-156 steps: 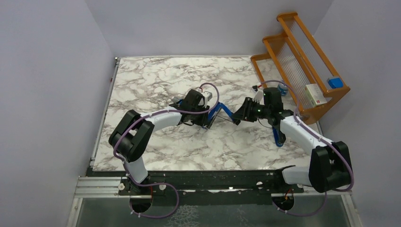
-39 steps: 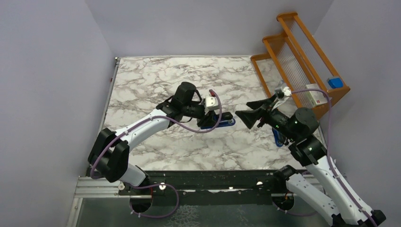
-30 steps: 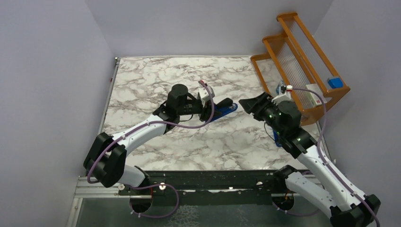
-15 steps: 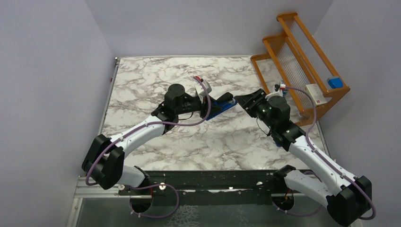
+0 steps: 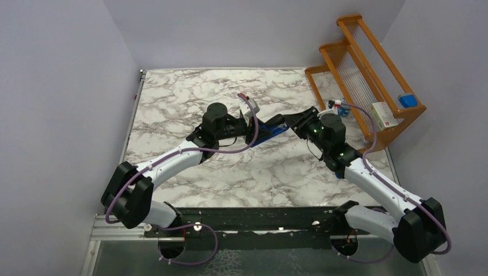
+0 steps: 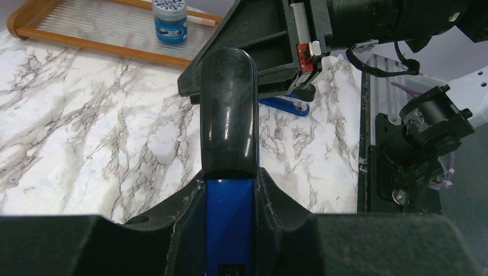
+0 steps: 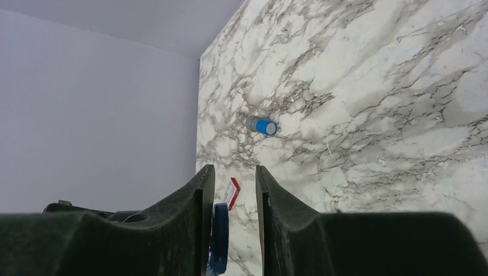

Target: Load the staples into the stapler

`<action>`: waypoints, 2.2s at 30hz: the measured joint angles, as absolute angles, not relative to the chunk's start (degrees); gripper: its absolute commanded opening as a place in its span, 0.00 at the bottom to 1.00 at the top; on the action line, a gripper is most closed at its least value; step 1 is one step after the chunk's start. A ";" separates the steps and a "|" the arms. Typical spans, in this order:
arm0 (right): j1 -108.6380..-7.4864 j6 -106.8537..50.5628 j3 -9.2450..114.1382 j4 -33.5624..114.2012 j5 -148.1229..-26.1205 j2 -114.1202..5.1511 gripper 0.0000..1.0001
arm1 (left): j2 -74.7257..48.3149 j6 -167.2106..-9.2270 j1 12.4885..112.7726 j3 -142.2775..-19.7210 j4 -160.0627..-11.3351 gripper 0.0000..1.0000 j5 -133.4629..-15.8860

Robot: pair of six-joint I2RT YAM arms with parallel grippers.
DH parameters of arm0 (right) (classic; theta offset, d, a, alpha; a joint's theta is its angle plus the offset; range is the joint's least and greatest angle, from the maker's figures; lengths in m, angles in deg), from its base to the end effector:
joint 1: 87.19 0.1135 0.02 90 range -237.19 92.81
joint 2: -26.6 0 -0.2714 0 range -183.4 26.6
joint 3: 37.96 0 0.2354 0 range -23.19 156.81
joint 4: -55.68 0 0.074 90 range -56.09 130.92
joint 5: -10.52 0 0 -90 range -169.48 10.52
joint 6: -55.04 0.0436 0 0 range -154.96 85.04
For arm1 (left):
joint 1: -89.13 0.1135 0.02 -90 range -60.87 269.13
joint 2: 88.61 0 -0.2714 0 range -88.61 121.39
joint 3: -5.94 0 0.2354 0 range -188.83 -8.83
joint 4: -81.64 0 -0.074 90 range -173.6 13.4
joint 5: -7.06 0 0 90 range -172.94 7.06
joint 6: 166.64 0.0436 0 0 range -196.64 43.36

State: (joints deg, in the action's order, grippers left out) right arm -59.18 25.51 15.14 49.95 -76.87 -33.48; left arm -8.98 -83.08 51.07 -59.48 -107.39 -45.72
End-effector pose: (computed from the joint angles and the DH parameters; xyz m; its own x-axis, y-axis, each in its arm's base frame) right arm 0.2066 0.1077 0.2943 -0.4698 0.7346 -0.4895 -0.0429 0.5349 0.8438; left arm 0.2260 -0.2104 0.3129 -0.1789 0.0266 -0.9835 0.9512 0.2602 -0.1660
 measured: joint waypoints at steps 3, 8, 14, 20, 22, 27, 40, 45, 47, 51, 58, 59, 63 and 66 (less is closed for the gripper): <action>-59.14 25.73 15.14 51.00 -77.57 -34.44 0.33 | -8.93 -83.19 50.69 -59.48 -107.47 0.00 -46.16; -59.31 26.40 15.14 51.88 -77.83 -35.03 0.36 | -8.91 -83.73 50.00 -59.46 -107.67 0.00 -47.47; -59.49 27.87 15.14 52.01 -77.90 -35.12 0.29 | -8.93 -84.58 49.49 -59.11 -108.35 0.00 -50.16; -59.51 30.12 14.99 52.66 -78.33 -35.12 0.21 | -8.93 -85.41 48.84 -58.28 -109.24 0.00 -53.31; -59.51 30.67 14.96 52.95 -78.66 -35.12 0.19 | -8.93 -85.61 48.75 -57.98 -109.57 0.00 -54.31; -59.55 31.71 14.77 53.32 -78.81 -35.12 0.31 | -9.00 -85.85 48.49 -57.30 -110.64 0.00 -55.58; -59.55 33.00 14.42 53.93 -79.40 -35.12 0.28 | -9.11 -86.53 48.49 -56.58 -111.21 0.00 -57.94; -59.55 33.51 14.11 54.43 -79.40 -35.16 0.27 | -9.11 -86.90 48.49 -56.58 -111.26 0.00 -58.16; -59.55 33.62 14.11 54.65 -79.43 -35.38 0.26 | -9.13 -86.97 48.49 -56.58 -111.32 0.00 -58.29; -59.70 33.99 14.11 55.37 -79.82 -36.19 0.25 | -9.13 -86.99 48.49 -56.53 -111.15 0.00 -58.66; -59.88 34.01 13.96 55.46 -80.45 -36.69 0.18 | -9.13 -87.21 48.49 -56.21 -111.21 0.00 -59.25; -59.81 34.01 13.91 55.42 -81.17 -36.73 0.16 | -9.13 -87.27 48.49 -56.21 -111.58 0.00 -59.45; -59.42 33.92 13.89 55.40 -82.86 -37.02 0.01 | -9.22 -87.43 48.38 -56.21 -111.87 0.00 -60.00; -59.44 33.38 13.89 55.35 -83.10 -37.11 0.01 | -9.22 -87.84 48.33 -56.21 -111.76 0.00 -60.04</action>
State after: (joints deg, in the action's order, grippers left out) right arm -59.44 33.38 13.89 55.35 -83.10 -37.11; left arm -9.22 -87.84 48.33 -56.21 -111.76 -60.04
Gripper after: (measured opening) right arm 0.093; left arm 0.310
